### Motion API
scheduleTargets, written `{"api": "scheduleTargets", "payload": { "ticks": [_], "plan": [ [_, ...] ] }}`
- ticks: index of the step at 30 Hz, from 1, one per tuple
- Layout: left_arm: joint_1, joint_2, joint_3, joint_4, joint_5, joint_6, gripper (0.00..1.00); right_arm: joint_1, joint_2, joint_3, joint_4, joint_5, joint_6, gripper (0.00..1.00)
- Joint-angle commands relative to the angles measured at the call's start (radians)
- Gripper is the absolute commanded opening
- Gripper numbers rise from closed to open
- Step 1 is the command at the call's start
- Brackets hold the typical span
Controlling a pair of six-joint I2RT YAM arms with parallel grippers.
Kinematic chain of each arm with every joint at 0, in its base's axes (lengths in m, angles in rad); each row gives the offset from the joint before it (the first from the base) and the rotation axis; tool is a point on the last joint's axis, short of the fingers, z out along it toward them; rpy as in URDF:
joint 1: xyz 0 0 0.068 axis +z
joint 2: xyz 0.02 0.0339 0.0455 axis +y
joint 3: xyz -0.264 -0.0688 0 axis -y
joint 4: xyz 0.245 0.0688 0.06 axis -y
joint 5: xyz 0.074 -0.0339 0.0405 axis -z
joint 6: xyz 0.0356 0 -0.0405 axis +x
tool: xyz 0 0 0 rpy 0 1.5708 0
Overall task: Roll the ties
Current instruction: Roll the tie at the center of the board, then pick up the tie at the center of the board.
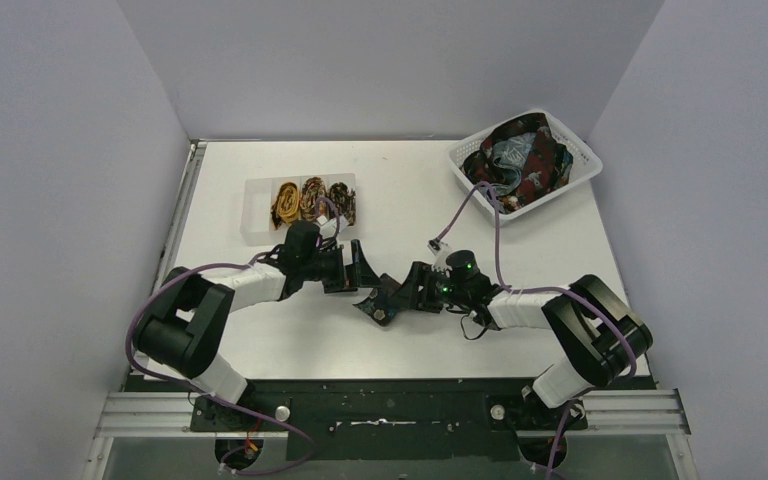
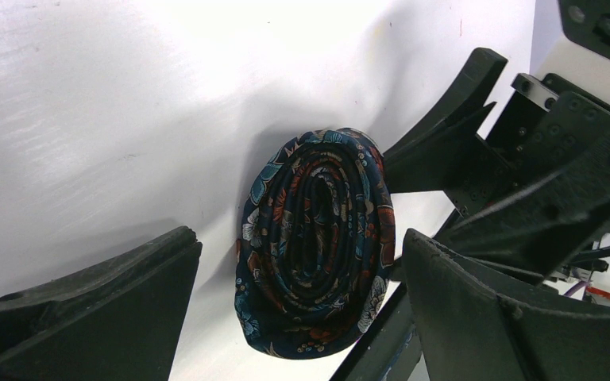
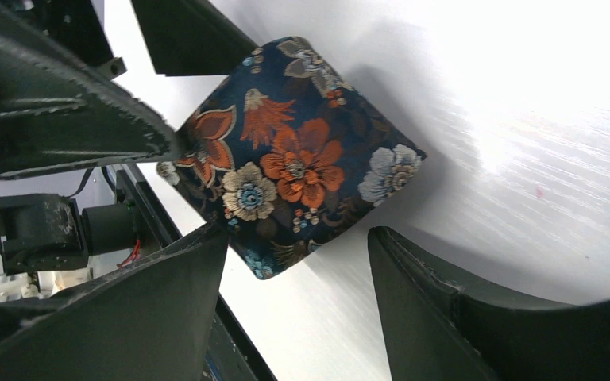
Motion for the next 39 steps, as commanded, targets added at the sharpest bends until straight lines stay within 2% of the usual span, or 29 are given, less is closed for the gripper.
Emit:
{"api": "scheduleTargets", "payload": {
  "ticks": [1, 5, 13, 25, 39],
  "plan": [
    [-0.012, 0.02, 0.02, 0.05, 0.047, 0.006, 0.97, -0.015, 0.006, -0.004, 0.02, 0.033, 0.013, 0.58],
    [-0.03, 0.039, 0.025, 0.028, 0.039, 0.02, 0.97, -0.022, 0.001, -0.006, 0.0, 0.041, 0.01, 0.54],
    [-0.05, 0.059, 0.034, 0.042, 0.04, 0.001, 0.97, -0.023, 0.016, -0.008, -0.002, 0.034, 0.006, 0.53],
    [-0.083, 0.124, 0.039, 0.089, 0.147, 0.023, 0.97, -0.029, 0.019, -0.017, -0.007, 0.034, 0.003, 0.54],
    [-0.099, 0.16, 0.108, -0.039, 0.129, 0.141, 0.68, -0.037, 0.015, -0.013, -0.021, 0.032, 0.002, 0.55]
  ]
}}
